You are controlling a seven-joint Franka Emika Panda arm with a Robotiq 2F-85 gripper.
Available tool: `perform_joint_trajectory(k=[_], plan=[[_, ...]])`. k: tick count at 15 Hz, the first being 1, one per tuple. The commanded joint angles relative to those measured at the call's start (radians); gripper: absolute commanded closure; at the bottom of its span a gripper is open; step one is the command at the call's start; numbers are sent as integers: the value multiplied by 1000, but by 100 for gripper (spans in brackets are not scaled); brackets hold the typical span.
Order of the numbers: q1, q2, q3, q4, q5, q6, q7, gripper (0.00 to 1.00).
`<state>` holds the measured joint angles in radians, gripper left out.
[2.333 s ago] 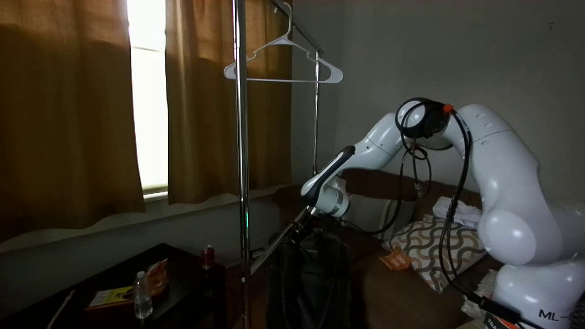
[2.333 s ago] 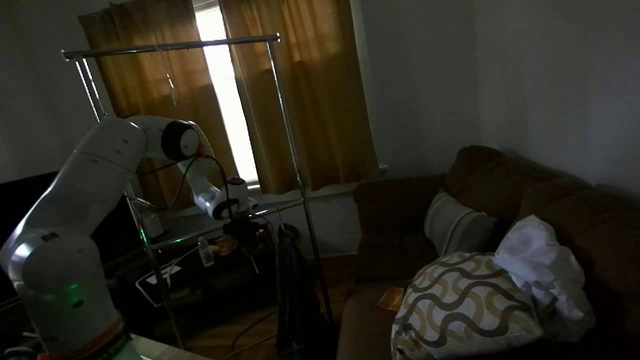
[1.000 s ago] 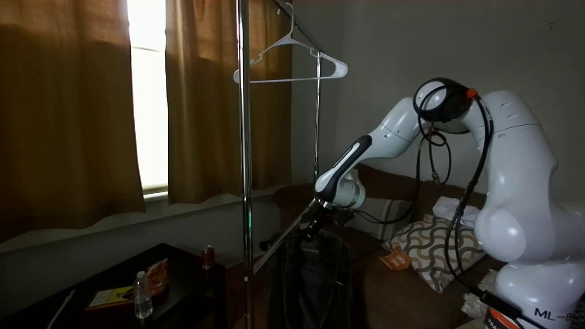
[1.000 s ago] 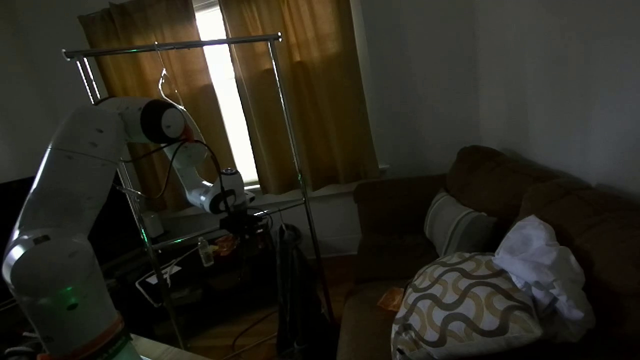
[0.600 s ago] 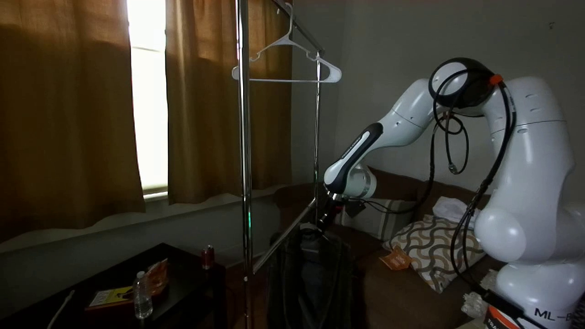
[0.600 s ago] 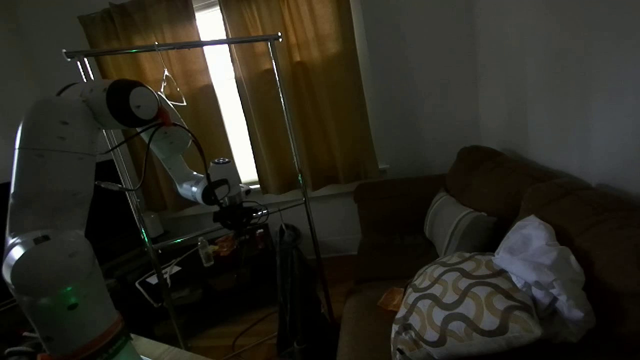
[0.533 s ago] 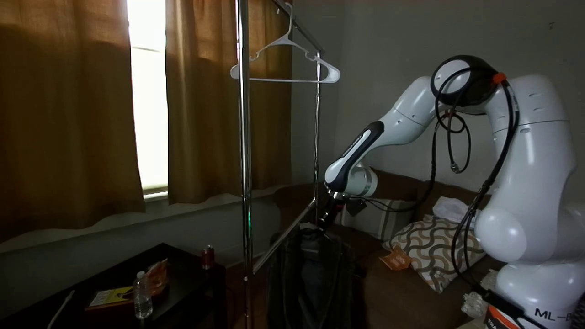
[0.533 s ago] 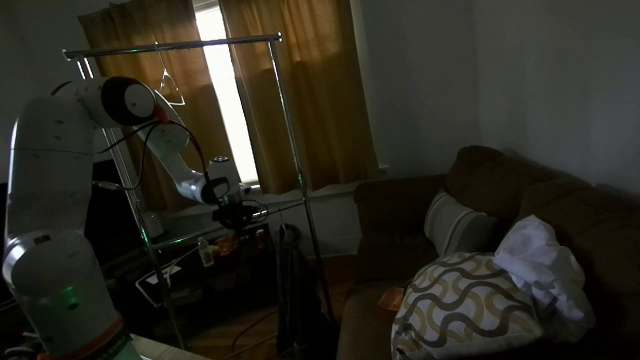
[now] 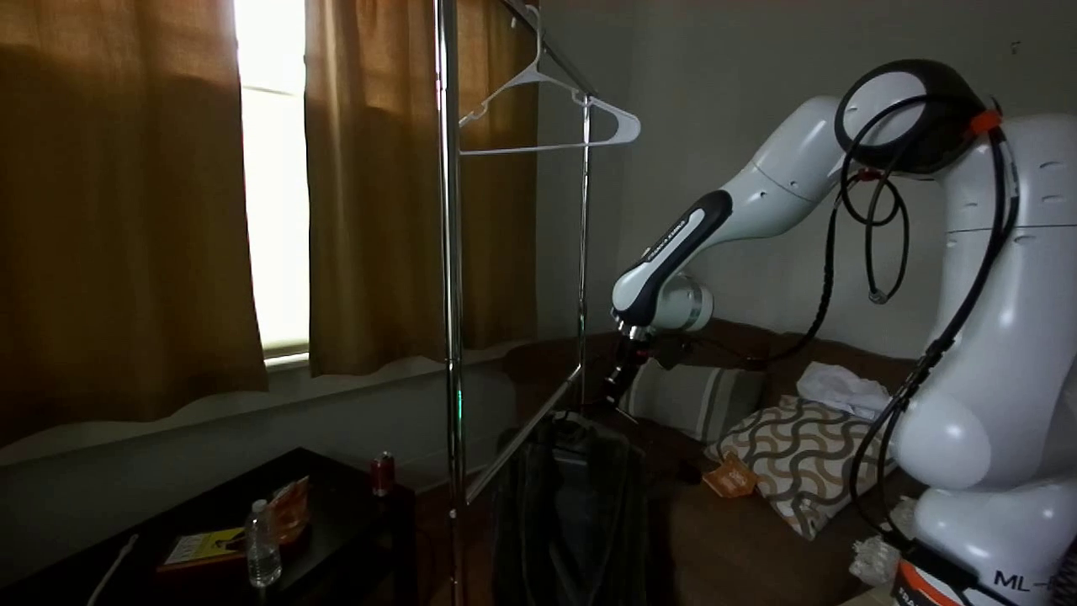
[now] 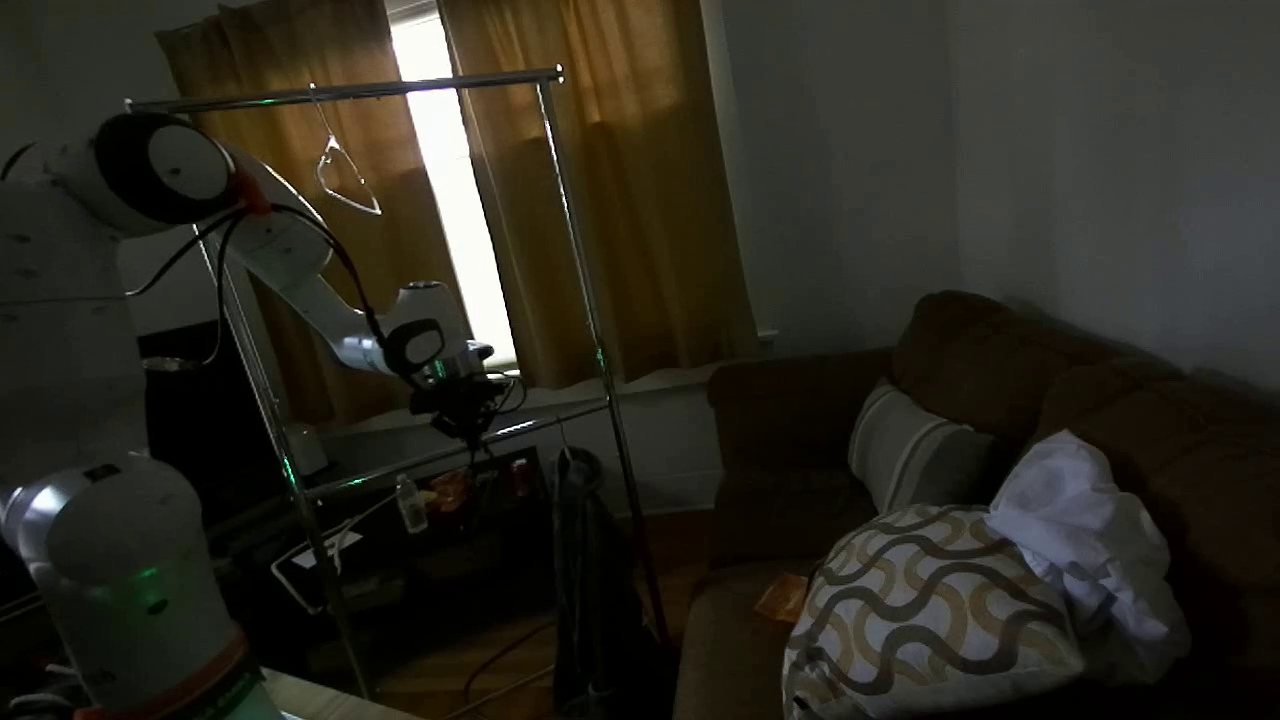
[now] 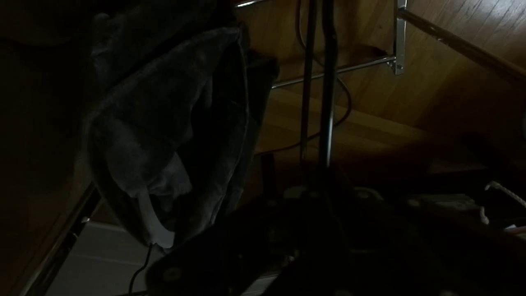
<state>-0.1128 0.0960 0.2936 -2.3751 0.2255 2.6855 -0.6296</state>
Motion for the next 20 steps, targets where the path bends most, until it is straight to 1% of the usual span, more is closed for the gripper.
perform_joint_trajectory(k=[1,5,9,11,16,20], plan=[[75,-128,-84,-59,-65,-118,83,98],[117,-178,-137,-32,-190,-313,226,98],[145,-242,-152,-6,-279,-469,321,98],[159,-282,-152,0,-309,-516,349,98],[190,-387,-138,-7,-382,-576,430,98],[205,-478,-123,-21,-409,-648,547,98]])
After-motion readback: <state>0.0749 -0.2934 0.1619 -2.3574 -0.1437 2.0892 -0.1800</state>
